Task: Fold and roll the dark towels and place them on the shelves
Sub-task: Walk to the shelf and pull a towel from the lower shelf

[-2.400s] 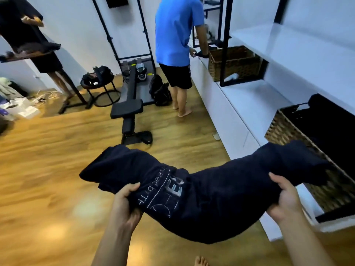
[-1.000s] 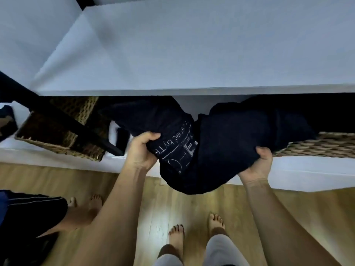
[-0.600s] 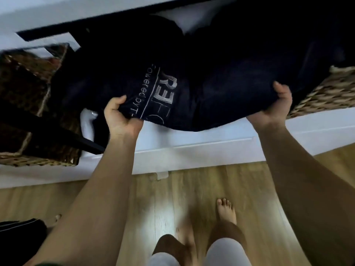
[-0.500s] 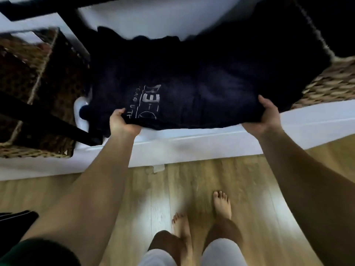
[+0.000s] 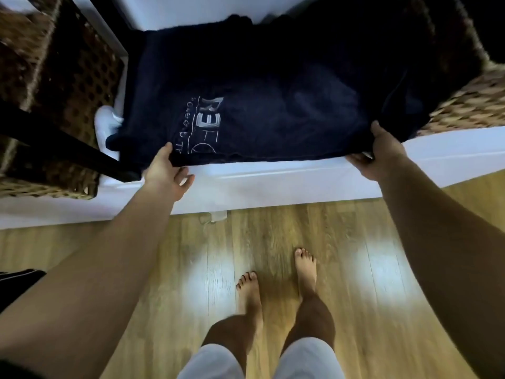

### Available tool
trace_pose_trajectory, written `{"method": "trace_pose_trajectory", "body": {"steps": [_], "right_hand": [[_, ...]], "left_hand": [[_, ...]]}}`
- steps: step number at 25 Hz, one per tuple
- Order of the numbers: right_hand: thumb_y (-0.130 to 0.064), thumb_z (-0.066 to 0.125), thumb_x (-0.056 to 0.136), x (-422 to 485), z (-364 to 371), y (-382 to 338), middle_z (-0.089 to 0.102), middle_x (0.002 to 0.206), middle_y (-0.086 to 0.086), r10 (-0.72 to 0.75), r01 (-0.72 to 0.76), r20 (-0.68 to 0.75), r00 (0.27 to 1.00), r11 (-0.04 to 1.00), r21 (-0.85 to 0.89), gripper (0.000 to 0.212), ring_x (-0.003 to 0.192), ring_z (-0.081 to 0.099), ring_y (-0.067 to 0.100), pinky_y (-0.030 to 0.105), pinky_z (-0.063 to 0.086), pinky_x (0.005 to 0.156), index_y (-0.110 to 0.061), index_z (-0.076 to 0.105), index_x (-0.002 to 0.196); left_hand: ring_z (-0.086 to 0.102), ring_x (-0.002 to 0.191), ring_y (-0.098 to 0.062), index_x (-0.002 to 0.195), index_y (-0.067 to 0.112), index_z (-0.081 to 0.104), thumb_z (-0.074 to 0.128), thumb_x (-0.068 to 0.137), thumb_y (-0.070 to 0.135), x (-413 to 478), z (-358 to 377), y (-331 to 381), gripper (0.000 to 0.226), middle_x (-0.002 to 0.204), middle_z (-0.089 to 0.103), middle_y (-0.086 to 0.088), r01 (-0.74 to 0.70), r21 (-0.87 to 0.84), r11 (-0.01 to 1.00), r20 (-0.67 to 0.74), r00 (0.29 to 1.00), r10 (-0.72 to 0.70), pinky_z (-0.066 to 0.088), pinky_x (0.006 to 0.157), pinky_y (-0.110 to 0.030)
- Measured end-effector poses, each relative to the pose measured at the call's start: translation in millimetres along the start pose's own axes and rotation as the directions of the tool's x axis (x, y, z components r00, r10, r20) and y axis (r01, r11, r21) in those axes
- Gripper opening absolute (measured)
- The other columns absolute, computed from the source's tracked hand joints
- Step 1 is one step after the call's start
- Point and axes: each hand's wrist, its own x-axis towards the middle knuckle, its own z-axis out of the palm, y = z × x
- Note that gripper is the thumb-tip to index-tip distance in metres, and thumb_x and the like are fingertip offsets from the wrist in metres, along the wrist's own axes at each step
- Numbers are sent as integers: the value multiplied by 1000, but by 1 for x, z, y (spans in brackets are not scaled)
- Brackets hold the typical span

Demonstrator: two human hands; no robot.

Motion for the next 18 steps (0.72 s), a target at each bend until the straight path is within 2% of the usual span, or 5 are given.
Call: {"method": "trace_pose_trajectory", "body": {"steps": [5, 8, 10, 14, 18], "right_hand": [[-21, 65, 91, -25, 3, 17, 57, 86, 1, -31, 32, -44, 999, 999, 38, 13, 70, 61, 14, 25, 57, 59, -16, 52, 89], [-20, 61, 92, -35, 13, -3, 41, 50, -3, 149, -159, 55, 987, 940, 303, 20, 39, 42, 10, 21, 50, 51, -15, 50, 76], [-18, 62, 88, -43, 12, -14, 37, 49, -4, 67, -114, 117, 991, 879, 463, 31, 43, 41, 13, 22, 49, 62, -15, 42, 64], [-29, 65, 89, -47, 11, -4, 73, 103, 9, 54, -161, 234, 971, 870, 466, 25, 96, 70, 29, 42, 54, 86, -9, 69, 103], [-22, 67, 90, -43, 14, -18, 74, 108, 7, 3, -48, 119, 993, 923, 383, 37, 94, 73, 23, 32, 59, 69, -11, 65, 125]], "left_hand": [[67, 95, -17, 114, 13, 56, 68, 90, 25, -22, 14, -2, 30, 104, 63, -6, -24, -101, 995, 52, 998, 29, 59, 73, -30], [64, 96, -15, 111, 15, 57, 61, 95, 25, -24, 22, 10, 19, 98, 64, -3, 50, -201, 978, 152, 988, -19, 56, 79, -29], [64, 97, -11, 107, 18, 61, 60, 94, 27, -22, 24, 21, 16, 87, 68, 4, 33, -248, 968, 174, 985, 11, 53, 83, -29], [66, 99, -15, 109, 18, 63, 62, 93, 30, -13, 22, 23, 20, 107, 69, 1, 72, -247, 966, 152, 988, -35, 54, 89, -33], [72, 87, -19, 112, 8, 64, 67, 89, 11, -14, 24, 30, 23, 106, 71, -8, -66, -311, 948, -22, 998, 62, 60, 65, -31]]}}
